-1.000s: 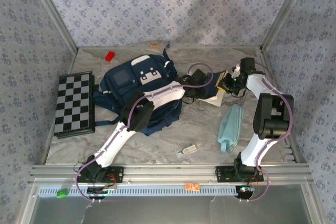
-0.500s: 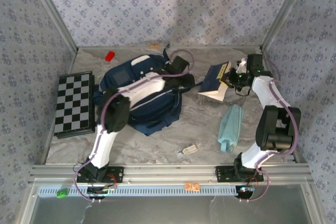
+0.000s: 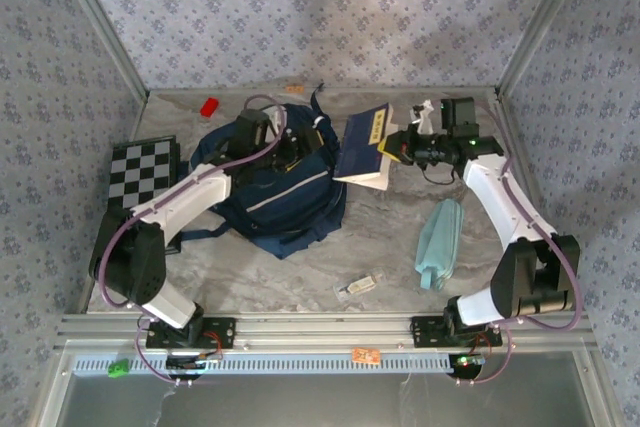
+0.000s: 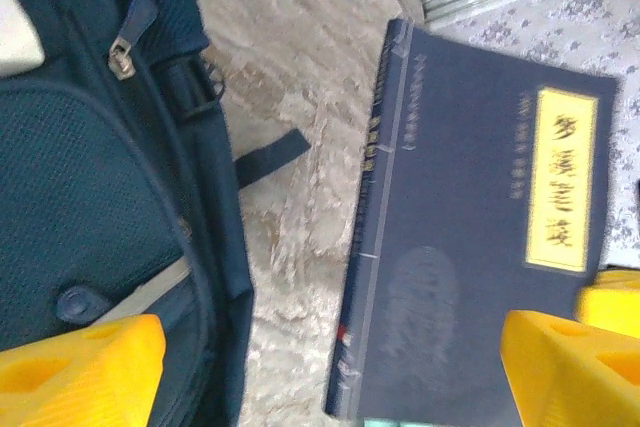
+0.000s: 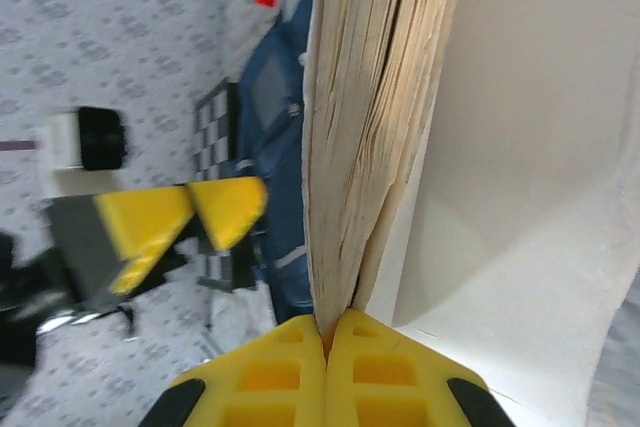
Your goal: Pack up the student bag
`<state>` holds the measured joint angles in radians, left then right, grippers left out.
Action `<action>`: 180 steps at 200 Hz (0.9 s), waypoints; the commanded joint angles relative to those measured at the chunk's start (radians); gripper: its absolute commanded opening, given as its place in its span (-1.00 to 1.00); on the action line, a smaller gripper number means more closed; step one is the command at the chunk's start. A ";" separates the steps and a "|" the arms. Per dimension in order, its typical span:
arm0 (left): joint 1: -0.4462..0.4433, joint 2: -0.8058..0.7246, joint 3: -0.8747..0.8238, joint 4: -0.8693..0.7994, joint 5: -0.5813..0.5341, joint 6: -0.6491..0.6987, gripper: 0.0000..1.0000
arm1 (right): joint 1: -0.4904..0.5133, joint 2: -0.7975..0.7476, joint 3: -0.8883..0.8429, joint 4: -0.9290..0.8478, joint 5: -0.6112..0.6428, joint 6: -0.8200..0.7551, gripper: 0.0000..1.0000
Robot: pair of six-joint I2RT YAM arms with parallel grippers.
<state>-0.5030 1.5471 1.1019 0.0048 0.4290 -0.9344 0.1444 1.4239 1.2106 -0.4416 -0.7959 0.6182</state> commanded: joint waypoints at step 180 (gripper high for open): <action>0.009 -0.129 -0.108 0.480 0.143 -0.251 -0.86 | 0.182 0.051 -0.143 0.325 -0.034 0.228 0.72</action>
<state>-0.4862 1.4605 0.9405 0.3603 0.5644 -1.1374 0.3252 1.4784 1.1088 -0.1509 -0.8158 0.8139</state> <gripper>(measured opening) 0.126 0.764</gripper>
